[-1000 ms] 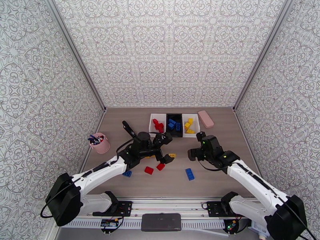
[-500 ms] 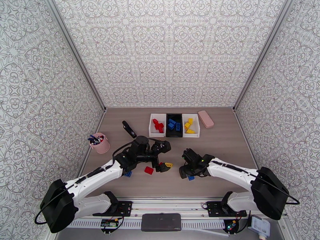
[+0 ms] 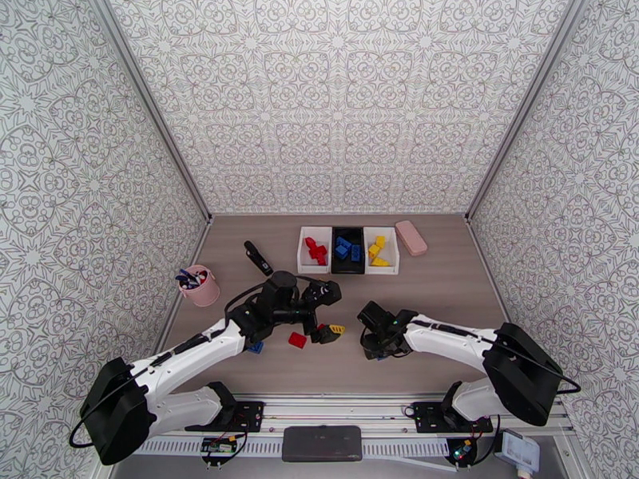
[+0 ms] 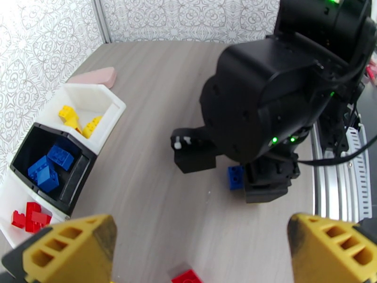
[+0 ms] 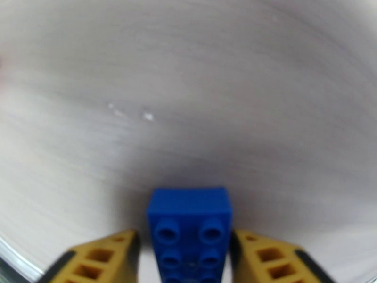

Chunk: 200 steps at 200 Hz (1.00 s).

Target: Sort the legos into containers by color

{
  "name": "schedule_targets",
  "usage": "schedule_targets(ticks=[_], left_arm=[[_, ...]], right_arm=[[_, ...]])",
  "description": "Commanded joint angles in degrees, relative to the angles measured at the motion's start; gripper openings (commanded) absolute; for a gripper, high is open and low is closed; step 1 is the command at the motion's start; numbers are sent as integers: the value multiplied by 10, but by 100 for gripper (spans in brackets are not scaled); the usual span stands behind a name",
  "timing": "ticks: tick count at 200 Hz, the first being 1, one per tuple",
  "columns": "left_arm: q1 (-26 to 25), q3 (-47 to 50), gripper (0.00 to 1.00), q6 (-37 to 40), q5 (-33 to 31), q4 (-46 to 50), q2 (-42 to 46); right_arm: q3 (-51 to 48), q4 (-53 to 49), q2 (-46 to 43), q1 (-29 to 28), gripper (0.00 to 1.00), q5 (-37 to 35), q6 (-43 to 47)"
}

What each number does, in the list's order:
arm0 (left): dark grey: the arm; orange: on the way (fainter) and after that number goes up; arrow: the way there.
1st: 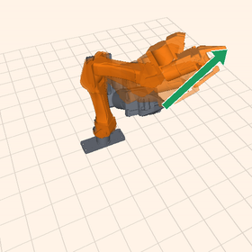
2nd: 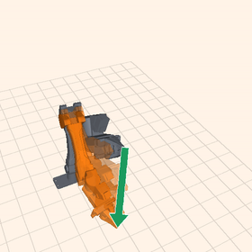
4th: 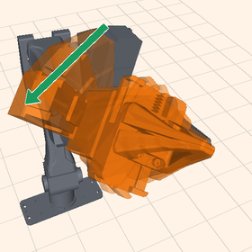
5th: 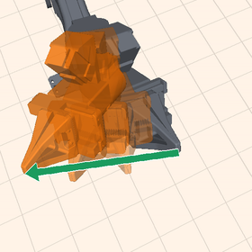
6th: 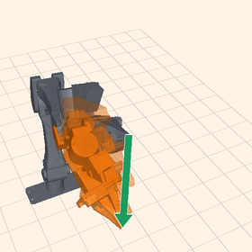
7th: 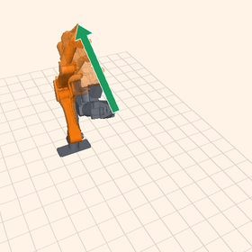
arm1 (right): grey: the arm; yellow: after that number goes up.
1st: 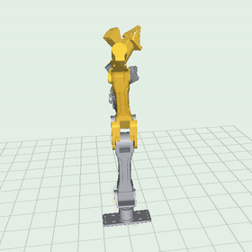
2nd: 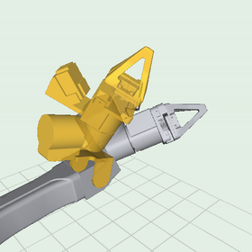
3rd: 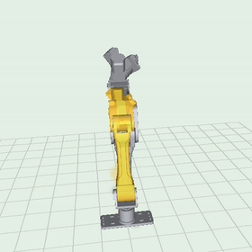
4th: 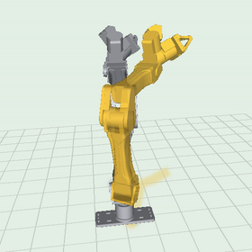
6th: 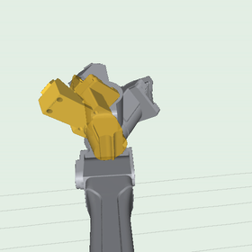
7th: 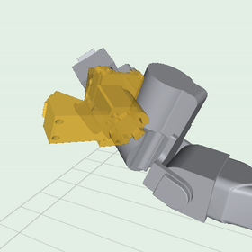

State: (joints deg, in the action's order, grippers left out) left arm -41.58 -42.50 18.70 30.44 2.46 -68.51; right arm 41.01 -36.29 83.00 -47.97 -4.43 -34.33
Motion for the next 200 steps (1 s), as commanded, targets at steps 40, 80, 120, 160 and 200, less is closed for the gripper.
schedule_targets(ticks=[40, 80, 120, 160, 200], left_arm=[[-4, 6, 100, 7, 6, 20, 8], [-1, 16, 100, 0, -4, 37, 37], [7, 31, 100, -14, -26, 57, 73], [15, 48, 100, -32, -55, 75, 108], [22, 53, 100, -54, -98, 90, 126]], right_arm=[[19, 6, -16, 3, 28, -5, -14], [56, 42, -19, 42, 24, -9, 10], [141, 85, 23, 82, 23, -17, 59], [239, 121, 84, 119, 23, -21, 105], [326, 151, 157, 159, 23, -30, 153]])
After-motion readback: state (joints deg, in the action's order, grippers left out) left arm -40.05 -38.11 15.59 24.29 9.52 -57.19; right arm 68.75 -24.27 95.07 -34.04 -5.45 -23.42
